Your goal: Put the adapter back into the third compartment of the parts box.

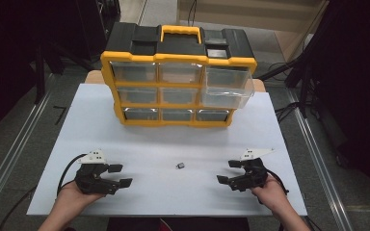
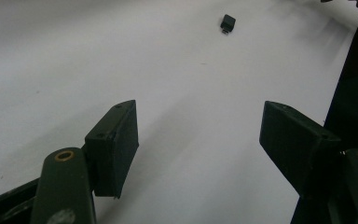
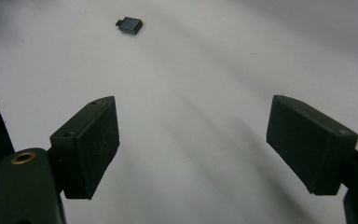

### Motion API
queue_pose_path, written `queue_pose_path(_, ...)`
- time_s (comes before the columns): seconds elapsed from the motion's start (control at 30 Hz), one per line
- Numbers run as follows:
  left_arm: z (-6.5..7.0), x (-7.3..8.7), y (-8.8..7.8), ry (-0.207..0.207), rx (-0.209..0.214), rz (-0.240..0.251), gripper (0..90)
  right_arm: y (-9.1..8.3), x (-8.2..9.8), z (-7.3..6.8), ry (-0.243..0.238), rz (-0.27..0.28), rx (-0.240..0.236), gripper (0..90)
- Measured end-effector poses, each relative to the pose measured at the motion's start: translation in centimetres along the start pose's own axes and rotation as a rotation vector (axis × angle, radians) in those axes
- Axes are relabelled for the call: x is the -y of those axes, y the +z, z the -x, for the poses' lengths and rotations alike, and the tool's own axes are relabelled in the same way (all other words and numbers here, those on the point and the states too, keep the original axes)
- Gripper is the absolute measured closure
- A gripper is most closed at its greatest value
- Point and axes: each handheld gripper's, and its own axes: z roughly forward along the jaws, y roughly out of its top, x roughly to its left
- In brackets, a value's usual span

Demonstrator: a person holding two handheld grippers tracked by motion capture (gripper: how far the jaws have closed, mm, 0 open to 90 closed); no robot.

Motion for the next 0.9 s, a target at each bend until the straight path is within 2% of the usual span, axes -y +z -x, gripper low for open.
queue_pose_path(0.23, 0.04, -0.13, 0.05, 0.001, -0.020, -0.009, 29.6, 0.18, -0.24, 0.53, 0.007, -0.002, -0.005, 15.7)
queue_pose_path(0.33, 0.08, -0.09, 0.06, -0.003, -0.020, -0.007, 29.6, 0.24, -0.26, 0.65, 0.024, -0.014, -0.027, 18.1)
queue_pose_path(0.83, -0.41, -0.20, -0.24, -0.029, -0.021, 0.028, 28.1, 0.25, -0.12, 0.30, 0.025, -0.018, -0.011, 18.1)
queue_pose_path(0.9, -0.42, -0.12, -0.39, -0.034, -0.035, 0.029, 28.1, 0.24, -0.15, 0.17, 0.018, -0.019, -0.010, 18.1)
